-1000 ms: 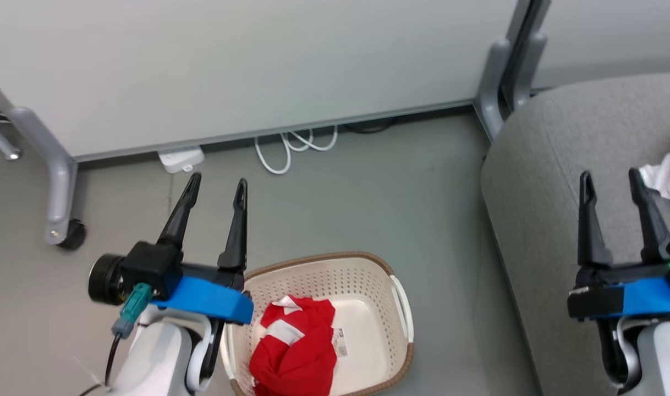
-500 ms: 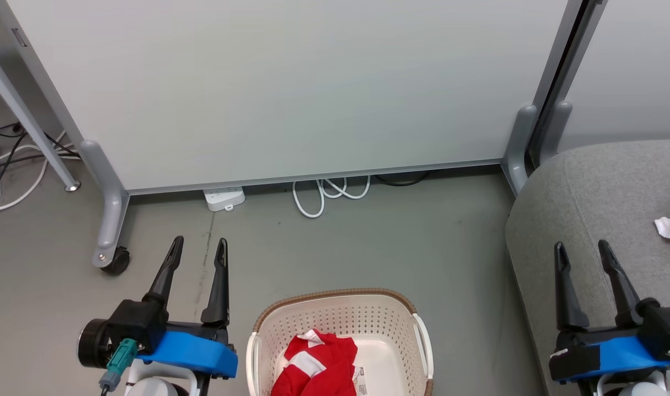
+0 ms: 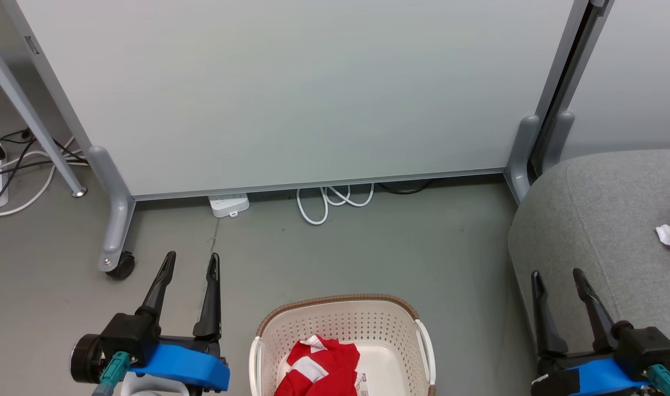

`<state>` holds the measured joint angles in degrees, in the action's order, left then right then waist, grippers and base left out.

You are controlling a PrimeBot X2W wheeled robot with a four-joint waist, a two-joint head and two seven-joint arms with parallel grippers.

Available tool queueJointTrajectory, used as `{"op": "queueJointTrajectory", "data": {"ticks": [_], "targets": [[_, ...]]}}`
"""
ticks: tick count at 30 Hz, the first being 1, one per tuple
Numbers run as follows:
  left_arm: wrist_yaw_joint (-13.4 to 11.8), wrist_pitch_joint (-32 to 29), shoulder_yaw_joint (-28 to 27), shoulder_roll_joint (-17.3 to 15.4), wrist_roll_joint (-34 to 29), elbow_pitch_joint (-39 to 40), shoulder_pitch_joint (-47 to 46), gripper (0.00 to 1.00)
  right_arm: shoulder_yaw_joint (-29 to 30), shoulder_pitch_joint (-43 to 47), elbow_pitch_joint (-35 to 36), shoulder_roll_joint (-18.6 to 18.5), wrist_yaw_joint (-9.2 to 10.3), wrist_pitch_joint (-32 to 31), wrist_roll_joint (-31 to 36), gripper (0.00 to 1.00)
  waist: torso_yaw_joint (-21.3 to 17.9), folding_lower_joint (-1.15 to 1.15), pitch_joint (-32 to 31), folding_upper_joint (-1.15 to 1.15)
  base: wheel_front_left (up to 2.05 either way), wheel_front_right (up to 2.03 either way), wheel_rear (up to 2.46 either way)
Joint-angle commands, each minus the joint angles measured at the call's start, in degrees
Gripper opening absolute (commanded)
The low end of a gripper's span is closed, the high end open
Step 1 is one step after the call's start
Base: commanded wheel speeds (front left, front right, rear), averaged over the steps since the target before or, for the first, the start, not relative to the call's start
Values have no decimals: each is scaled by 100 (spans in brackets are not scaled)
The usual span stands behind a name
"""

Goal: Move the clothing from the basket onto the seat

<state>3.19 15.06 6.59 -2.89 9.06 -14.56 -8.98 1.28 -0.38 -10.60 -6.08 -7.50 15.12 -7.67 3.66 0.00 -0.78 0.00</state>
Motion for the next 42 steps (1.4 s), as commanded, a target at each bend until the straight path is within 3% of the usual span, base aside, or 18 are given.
{"op": "queueJointTrajectory", "data": {"ticks": [1, 15, 26, 31, 42], "targets": [[23, 17, -36, -10, -23, -15, 82, 100, -23, 81, -16, 32, 2, 5, -9, 100, 2, 0, -2, 0, 0, 0, 0], [15, 17, -10, -6, -5, -78, 121, 100, -85, 66, -34, 52, 2, 5, -10, 100, 9, 0, -10, 0, 0, 0, 0], [223, 17, 120, -8, -226, -397, -329, 100, -128, -100, -7, -48, 2, 5, 3, 100, -113, 0, 116, 0, 0, 0, 0], [347, 17, 365, -38, -362, -728, -781, 100, -154, -287, 98, -123, 2, 5, 0, 100, -282, 0, 419, 0, 0, 0, 0], [431, 17, 1448, -334, -587, -1865, -2118, 100, -290, -1029, 336, -329, 2, 4, -52, 100, -762, 0, 1543, 0, 0, 0, 0]]}}
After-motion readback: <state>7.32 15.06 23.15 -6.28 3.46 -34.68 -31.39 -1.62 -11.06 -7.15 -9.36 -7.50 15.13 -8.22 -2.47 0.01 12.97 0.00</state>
